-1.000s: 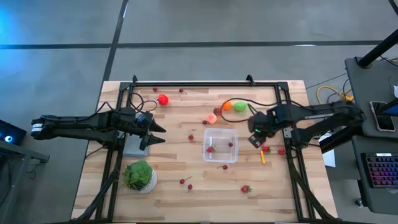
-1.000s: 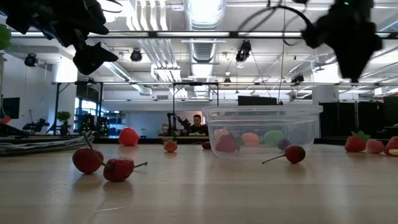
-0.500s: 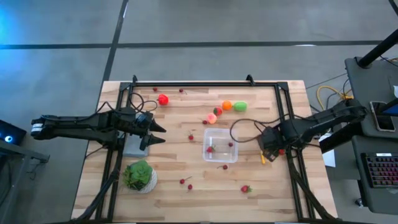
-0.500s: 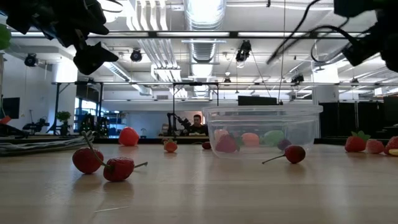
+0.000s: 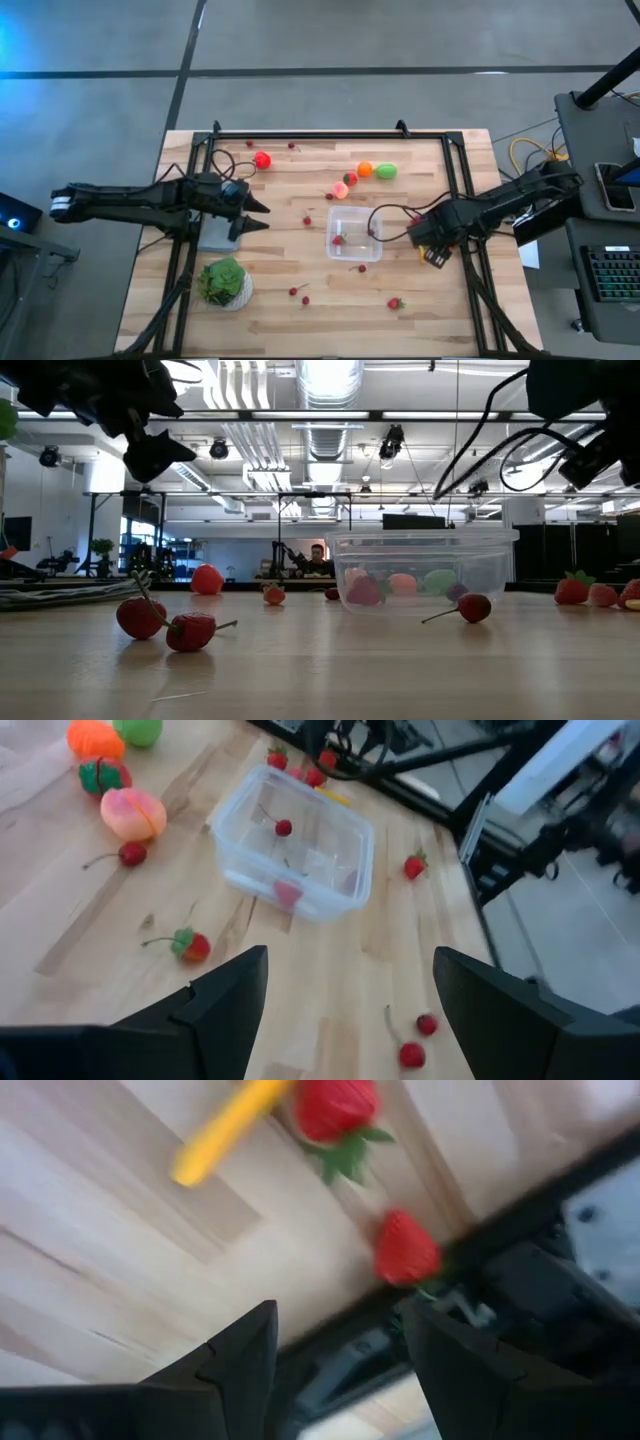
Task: Pick and placing Produce into tupperware
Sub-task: Put the cherry into the transparent bin
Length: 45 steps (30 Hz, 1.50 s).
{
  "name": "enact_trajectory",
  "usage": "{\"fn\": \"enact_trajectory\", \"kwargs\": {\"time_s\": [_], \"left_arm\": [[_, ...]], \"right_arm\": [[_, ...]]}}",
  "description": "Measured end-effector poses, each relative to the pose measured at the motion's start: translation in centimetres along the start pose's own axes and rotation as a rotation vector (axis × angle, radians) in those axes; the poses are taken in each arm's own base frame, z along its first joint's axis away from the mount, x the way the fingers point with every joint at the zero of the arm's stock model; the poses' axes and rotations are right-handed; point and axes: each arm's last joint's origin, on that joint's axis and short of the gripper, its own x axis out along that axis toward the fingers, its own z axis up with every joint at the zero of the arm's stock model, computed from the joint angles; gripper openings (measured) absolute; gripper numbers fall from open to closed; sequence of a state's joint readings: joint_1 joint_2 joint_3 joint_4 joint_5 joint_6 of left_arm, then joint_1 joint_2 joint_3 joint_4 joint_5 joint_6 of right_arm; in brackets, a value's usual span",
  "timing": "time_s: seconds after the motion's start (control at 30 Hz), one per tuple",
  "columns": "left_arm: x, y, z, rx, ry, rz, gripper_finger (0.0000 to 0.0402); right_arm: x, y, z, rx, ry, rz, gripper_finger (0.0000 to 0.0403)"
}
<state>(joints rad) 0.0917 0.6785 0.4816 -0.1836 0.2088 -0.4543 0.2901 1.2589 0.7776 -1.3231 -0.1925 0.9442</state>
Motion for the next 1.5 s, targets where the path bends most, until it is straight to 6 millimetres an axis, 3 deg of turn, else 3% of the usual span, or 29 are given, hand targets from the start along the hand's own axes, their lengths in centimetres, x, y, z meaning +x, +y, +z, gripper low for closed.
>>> {"fn": "enact_trajectory", "kwargs": {"time_s": [0.3, 0.43, 0.7, 1.07, 1.33, 1.5], "left_arm": [[1.7, -0.8, 2.4, -0.181, -0.207, -0.131, 0.0270], [2.5, -1.0, 3.1, -0.277, -0.263, -0.192, 0.0270], [3.3, -1.0, 3.3, -0.267, -0.250, -0.238, 0.0270], [2.8, -1.1, 3.5, -0.096, -0.283, -0.219, 0.0270], [2.7, -1.1, 3.6, -0.003, -0.283, -0.196, 0.0270], [1.2, -1.3, 5.2, 0.053, -0.376, -0.123, 0.0270]], "right_arm": [[-0.9, 2.1, 1.3, 0.058, -0.196, 0.276, 0.0210], [-0.4, 2.0, 1.2, 0.071, -0.121, 0.230, 0.0210], [0.2, 2.4, 1.2, -0.056, 0.060, 0.180, 0.0210], [-1.9, 4.1, 3.5, -0.386, -0.083, -0.186, 0.0210], [-1.9, 4.1, 4.1, -0.401, -0.062, -0.197, 0.0210], [-2.8, 3.3, 3.4, -0.329, -0.111, -0.187, 0.0210]]}}
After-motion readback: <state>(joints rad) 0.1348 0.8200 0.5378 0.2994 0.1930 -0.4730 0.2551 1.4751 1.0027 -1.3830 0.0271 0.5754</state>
